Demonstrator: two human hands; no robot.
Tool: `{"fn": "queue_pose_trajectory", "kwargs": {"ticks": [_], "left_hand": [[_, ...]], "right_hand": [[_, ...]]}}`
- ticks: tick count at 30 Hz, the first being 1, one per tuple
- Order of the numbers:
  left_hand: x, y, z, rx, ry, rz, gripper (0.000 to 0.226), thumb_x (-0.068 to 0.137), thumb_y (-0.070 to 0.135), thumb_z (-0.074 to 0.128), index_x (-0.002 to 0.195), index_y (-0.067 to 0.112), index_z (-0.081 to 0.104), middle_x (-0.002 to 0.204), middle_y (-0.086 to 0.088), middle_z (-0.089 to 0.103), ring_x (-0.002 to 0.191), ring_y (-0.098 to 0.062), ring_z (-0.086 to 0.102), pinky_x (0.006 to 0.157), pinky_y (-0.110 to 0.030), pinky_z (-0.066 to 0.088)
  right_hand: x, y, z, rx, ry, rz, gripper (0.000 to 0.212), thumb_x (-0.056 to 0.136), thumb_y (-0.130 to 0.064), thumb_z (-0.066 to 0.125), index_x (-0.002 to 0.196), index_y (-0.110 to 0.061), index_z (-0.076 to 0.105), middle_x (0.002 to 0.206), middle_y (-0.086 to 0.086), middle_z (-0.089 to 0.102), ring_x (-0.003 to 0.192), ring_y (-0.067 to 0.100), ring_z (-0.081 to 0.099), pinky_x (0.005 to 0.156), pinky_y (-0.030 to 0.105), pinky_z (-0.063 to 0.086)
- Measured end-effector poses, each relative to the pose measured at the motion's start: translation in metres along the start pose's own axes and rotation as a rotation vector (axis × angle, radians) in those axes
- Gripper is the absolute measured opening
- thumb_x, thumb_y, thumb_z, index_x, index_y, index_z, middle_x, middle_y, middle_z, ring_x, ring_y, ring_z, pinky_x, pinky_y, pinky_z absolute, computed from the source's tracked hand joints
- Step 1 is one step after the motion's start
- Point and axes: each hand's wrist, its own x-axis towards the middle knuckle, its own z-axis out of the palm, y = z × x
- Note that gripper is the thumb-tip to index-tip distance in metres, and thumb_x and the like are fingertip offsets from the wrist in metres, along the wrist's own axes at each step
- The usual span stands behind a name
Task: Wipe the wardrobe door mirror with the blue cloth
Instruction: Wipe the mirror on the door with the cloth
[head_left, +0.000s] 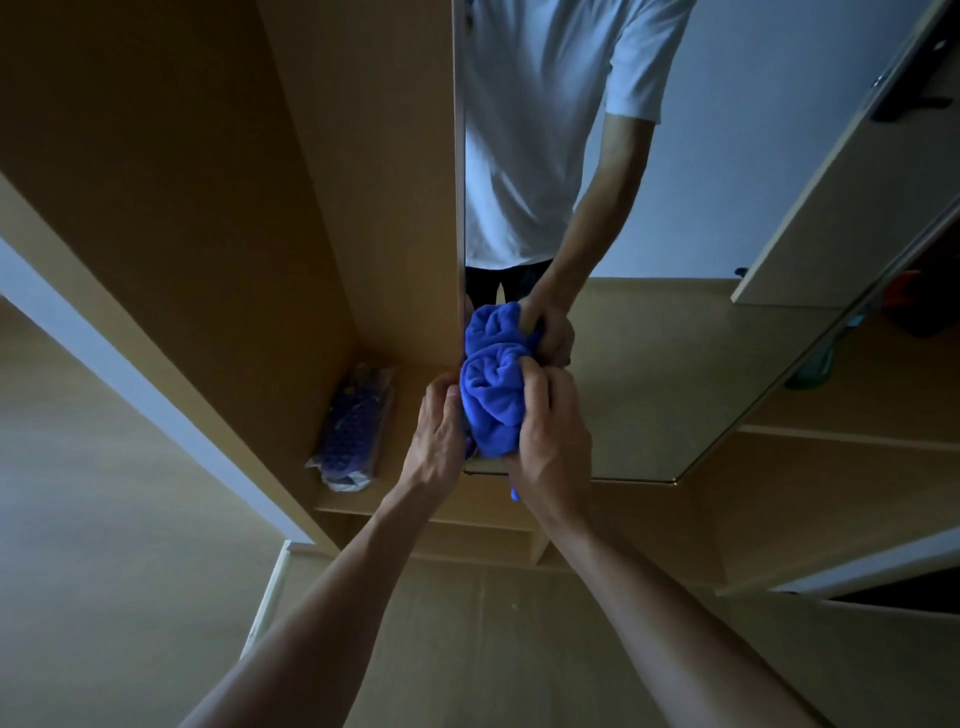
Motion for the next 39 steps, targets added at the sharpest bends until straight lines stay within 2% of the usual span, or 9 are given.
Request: {"fn": "queue_pose_trajectory", "kwargs": {"ticks": [4, 9, 13, 16, 20, 24, 28, 35, 39], "left_hand": [[-0.002, -0.001, 0.002, 0.018, 0.013, 0.024, 0.019, 0.108, 0.054, 0.03, 0.116, 0.057, 0.048, 0.129, 0.014, 0.055, 0.111, 0.001, 0.06, 0.077, -0.017, 0.049], [-0.002, -0.019, 0.004, 0.11, 0.049, 0.089, 0.027, 0.11, 0.052, 0.025, 0.129, 0.049, 0.043, 0.135, 0.011, 0.054, 0.12, -0.009, 0.054, 0.094, -0.033, 0.043], [-0.001, -0.031, 0.005, 0.082, 0.04, 0.145, 0.024, 0.105, 0.058, 0.026, 0.12, 0.058, 0.043, 0.132, 0.01, 0.058, 0.122, -0.014, 0.056, 0.108, -0.049, 0.044], [0.002, -0.043, 0.004, 0.077, 0.071, 0.19, 0.023, 0.1, 0.065, 0.027, 0.112, 0.065, 0.046, 0.128, 0.013, 0.06, 0.12, -0.013, 0.058, 0.107, -0.052, 0.045], [0.012, -0.066, 0.007, 0.008, 0.081, 0.291, 0.032, 0.098, 0.068, 0.031, 0.115, 0.053, 0.054, 0.114, 0.013, 0.066, 0.111, -0.018, 0.062, 0.102, -0.055, 0.049], [0.025, -0.086, 0.011, -0.074, 0.102, 0.425, 0.031, 0.102, 0.059, 0.037, 0.118, 0.043, 0.058, 0.104, 0.018, 0.067, 0.096, -0.005, 0.063, 0.086, -0.035, 0.049], [0.036, -0.1, 0.016, -0.133, 0.117, 0.554, 0.026, 0.105, 0.048, 0.04, 0.118, 0.038, 0.061, 0.109, 0.016, 0.069, 0.098, -0.002, 0.063, 0.086, -0.028, 0.046], [0.049, -0.111, 0.018, -0.144, 0.135, 0.712, 0.028, 0.101, 0.047, 0.043, 0.113, 0.032, 0.063, 0.099, 0.012, 0.069, 0.092, -0.012, 0.064, 0.087, -0.043, 0.052], [0.051, -0.11, 0.016, -0.146, 0.141, 0.747, 0.027, 0.098, 0.045, 0.044, 0.11, 0.036, 0.066, 0.1, 0.013, 0.071, 0.099, -0.015, 0.067, 0.098, -0.05, 0.055]], "right_hand": [[0.01, 0.007, -0.018, -0.097, -0.123, -0.146, 0.078, 0.074, -0.028, 0.085, 0.14, -0.013, 0.047, 0.118, 0.01, 0.053, 0.1, 0.026, 0.056, 0.068, 0.037, 0.055], [0.027, 0.017, -0.047, -0.201, -0.156, -0.297, 0.063, 0.077, -0.019, 0.079, 0.137, -0.015, 0.059, 0.112, 0.011, 0.056, 0.096, 0.03, 0.056, 0.075, 0.047, 0.053], [0.033, 0.02, -0.059, -0.252, -0.137, -0.373, 0.055, 0.083, -0.017, 0.07, 0.137, -0.015, 0.059, 0.117, 0.013, 0.055, 0.097, 0.03, 0.055, 0.078, 0.048, 0.051], [0.033, 0.022, -0.058, -0.265, -0.108, -0.424, 0.051, 0.084, -0.018, 0.067, 0.134, -0.012, 0.059, 0.118, 0.014, 0.054, 0.098, 0.031, 0.054, 0.079, 0.048, 0.05], [0.031, 0.031, -0.044, -0.311, -0.015, -0.508, 0.045, 0.089, -0.023, 0.062, 0.132, -0.011, 0.059, 0.114, 0.011, 0.057, 0.097, 0.032, 0.054, 0.083, 0.05, 0.047], [0.025, 0.039, -0.031, -0.396, 0.12, -0.568, 0.045, 0.094, -0.03, 0.051, 0.134, -0.011, 0.056, 0.115, 0.011, 0.059, 0.095, 0.034, 0.055, 0.08, 0.046, 0.042], [0.017, 0.046, -0.023, -0.432, 0.211, -0.65, 0.041, 0.088, -0.018, 0.059, 0.126, -0.004, 0.06, 0.112, 0.016, 0.062, 0.09, 0.036, 0.055, 0.079, 0.039, 0.038], [0.012, 0.045, -0.008, -0.528, 0.286, -0.68, 0.043, 0.082, -0.021, 0.056, 0.122, -0.011, 0.061, 0.113, 0.012, 0.058, 0.093, 0.036, 0.052, 0.069, 0.041, 0.04], [0.012, 0.043, -0.003, -0.548, 0.339, -0.661, 0.039, 0.082, -0.023, 0.059, 0.119, -0.014, 0.062, 0.11, 0.008, 0.057, 0.094, 0.033, 0.053, 0.066, 0.036, 0.032]]}}
